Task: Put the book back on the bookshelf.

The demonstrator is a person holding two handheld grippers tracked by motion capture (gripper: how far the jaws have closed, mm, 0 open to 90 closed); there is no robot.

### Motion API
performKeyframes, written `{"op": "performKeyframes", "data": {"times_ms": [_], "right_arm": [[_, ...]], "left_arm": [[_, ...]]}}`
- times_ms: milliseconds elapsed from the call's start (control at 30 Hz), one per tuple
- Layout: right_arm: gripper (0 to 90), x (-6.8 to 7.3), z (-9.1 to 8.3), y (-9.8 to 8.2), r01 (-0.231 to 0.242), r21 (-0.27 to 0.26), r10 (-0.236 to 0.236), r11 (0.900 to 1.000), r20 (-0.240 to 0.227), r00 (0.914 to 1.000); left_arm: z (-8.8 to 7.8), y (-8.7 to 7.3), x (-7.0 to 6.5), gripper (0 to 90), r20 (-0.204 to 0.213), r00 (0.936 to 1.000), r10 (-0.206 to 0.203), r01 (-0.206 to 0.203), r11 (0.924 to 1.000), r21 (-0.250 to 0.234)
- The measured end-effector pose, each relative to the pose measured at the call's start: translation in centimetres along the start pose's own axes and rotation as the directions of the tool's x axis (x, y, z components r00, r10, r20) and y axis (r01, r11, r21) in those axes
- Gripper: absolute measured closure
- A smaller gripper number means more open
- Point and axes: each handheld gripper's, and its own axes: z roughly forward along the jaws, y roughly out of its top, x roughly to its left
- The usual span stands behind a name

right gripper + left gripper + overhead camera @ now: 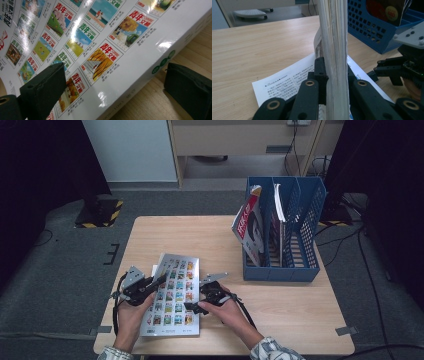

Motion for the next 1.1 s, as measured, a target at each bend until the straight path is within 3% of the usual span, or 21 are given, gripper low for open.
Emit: {"op": "performKeyframes", "data": {"times_ms": [267,500,633,800,900,1100], "right_arm": [[7.9,0.2,0.1,0.2,0.024,-0.007,-0.024,1.0,-0.055,0.9982],[12.8,0.3,0.1,0.2,0.03,-0.016,-0.031,0.999,-0.085,0.9959],[13.2,0.1,0.3,0.1,0.009,0.002,-0.009,1.0,-0.099,0.995],[15.3,-0.1,0.3,0.1,-0.007,0.005,0.008,1.0,-0.102,0.9948],[15.8,-0.2,0.3,0.1,-0.015,0.005,0.015,1.0,-0.1,0.9949],[15.7,-0.2,0.3,0.1,-0.019,-0.001,0.019,1.0,-0.094,0.9954]], "left_arm": [[-0.2,0.5,-0.3,80.7,0.038,0.9992,-0.009,0.011,0.9983,-0.057],[0.1,0.5,-0.4,80.7,0.071,0.9974,-0.014,0.019,0.9978,-0.064],[0.7,0.3,0.0,80.7,0.076,0.9968,-0.027,0.03,0.9987,-0.042],[1.6,-0.2,0.9,80.4,0.039,0.9985,-0.039,0.04,0.9992,-0.009],[2.5,-0.5,1.7,80.1,0.02,0.9991,-0.037,0.037,0.9987,0.034],[4.4,-1.4,2.8,78.6,-0.017,0.9986,-0.05,0.052,0.991,0.123]]}}
